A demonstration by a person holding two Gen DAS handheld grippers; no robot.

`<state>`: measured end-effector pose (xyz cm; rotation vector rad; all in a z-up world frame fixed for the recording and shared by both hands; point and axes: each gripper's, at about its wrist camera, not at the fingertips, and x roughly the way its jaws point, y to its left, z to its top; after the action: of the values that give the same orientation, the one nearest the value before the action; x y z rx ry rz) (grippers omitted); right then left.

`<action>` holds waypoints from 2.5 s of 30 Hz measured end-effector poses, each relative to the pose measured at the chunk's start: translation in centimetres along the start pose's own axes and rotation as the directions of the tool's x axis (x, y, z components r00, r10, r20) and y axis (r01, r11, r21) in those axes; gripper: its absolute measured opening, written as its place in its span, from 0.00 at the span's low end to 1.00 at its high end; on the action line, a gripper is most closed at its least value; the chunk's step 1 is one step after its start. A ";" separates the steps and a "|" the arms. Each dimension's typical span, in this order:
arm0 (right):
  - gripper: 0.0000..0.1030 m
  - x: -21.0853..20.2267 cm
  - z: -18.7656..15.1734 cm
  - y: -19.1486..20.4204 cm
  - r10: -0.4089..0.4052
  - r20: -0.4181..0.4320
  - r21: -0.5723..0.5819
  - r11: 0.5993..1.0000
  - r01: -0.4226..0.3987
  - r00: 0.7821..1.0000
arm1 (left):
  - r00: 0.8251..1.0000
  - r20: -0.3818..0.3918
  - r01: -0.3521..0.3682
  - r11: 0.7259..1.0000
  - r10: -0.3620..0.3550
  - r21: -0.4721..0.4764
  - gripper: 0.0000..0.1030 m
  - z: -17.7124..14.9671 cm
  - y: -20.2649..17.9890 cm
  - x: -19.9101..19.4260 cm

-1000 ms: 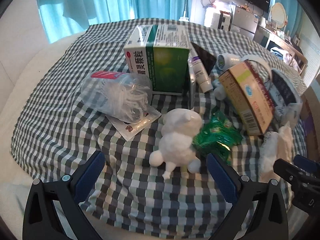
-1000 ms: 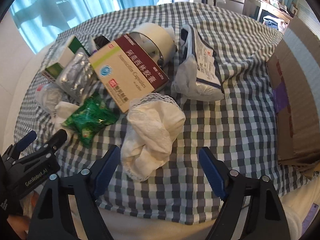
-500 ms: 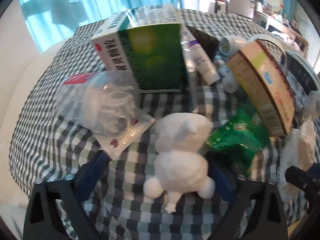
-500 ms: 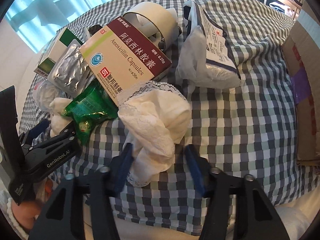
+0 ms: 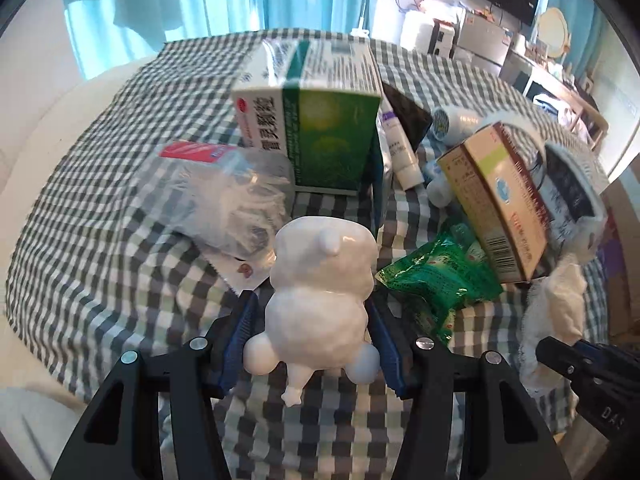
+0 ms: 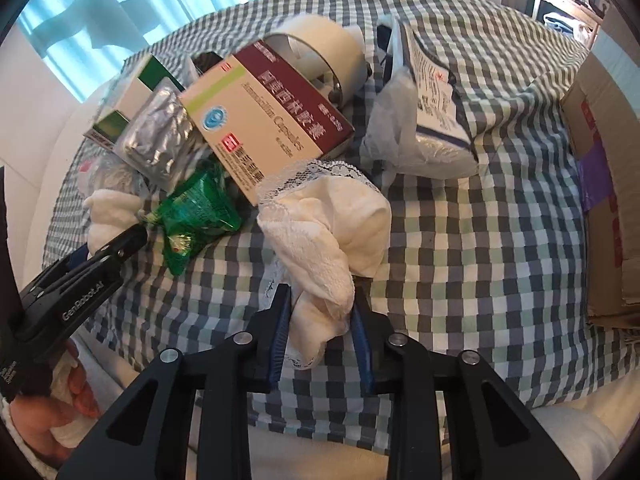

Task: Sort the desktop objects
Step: 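Grasp the white lace cloth with the right tool while the left tool grasps the white figurine, then carry both items over the cardboard box and open both tools to drop them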

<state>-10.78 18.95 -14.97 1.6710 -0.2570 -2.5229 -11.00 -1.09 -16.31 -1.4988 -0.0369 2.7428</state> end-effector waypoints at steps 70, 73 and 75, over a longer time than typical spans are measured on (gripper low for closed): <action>0.13 -24.5 2.2 -26.6 -0.280 0.437 0.365 0.924 0.116 0.855 | 0.896 0.028 0.372 0.784 -0.442 0.497 0.55 6.1 -38.1 -14.0; 0.14 -23.9 2.1 -27.4 -0.278 0.423 0.375 0.920 0.113 0.862 | 0.902 0.027 0.359 0.783 -0.431 0.507 0.56 6.0 -38.8 -13.6; 0.15 -23.8 1.9 -27.5 -0.290 0.416 0.387 0.914 0.121 0.862 | 0.901 0.025 0.366 0.792 -0.432 0.489 0.61 6.3 -38.8 -13.4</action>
<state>-3.12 50.38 1.77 1.1937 -0.6294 -3.1838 -8.94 37.28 -0.52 -1.0267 0.2665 2.2782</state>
